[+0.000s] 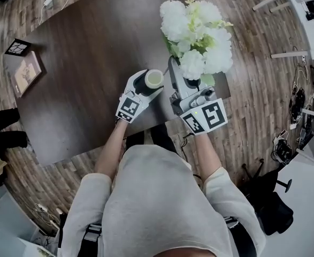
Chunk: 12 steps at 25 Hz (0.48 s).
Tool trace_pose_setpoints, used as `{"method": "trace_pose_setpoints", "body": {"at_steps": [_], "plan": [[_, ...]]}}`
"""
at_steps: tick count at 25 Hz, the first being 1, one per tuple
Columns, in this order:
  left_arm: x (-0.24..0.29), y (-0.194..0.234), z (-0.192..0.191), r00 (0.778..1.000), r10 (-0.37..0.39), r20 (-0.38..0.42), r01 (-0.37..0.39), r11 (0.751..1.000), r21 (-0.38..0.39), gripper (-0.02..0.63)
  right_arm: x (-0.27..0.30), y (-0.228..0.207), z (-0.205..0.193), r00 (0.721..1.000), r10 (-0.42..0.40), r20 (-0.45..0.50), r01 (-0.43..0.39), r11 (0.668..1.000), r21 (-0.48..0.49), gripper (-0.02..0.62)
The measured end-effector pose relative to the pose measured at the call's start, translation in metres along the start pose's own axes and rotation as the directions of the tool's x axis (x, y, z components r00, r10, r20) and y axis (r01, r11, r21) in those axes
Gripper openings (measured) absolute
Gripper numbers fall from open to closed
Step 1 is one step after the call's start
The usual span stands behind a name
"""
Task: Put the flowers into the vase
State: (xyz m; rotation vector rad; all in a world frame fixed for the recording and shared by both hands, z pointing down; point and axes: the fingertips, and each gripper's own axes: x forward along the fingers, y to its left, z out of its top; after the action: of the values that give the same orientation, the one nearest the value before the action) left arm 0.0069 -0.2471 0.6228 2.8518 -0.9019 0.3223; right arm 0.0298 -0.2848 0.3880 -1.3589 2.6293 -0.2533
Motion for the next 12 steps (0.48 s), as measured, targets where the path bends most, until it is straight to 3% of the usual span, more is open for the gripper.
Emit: {"method": "trace_pose_setpoints", "body": {"at_steps": [4,7,12], "plan": [[0.000,-0.003,0.000,1.000,-0.004,-0.001,0.004,1.000,0.000,0.347,-0.003,0.004,0.015,1.000,-0.001,0.028,0.002,0.999,-0.044,0.012],[0.000,-0.002,0.000,1.000,-0.002,-0.002,0.002,1.000,0.008,0.348,0.003,0.014,0.024,0.998,0.057,0.040,-0.056,0.997,-0.044,0.014],[0.001,-0.003,0.000,1.000,-0.003,-0.003,0.003,1.000,0.004,0.347,-0.001,0.025,-0.019,0.997,0.067,-0.045,-0.069,0.997,-0.032,0.014]]}}
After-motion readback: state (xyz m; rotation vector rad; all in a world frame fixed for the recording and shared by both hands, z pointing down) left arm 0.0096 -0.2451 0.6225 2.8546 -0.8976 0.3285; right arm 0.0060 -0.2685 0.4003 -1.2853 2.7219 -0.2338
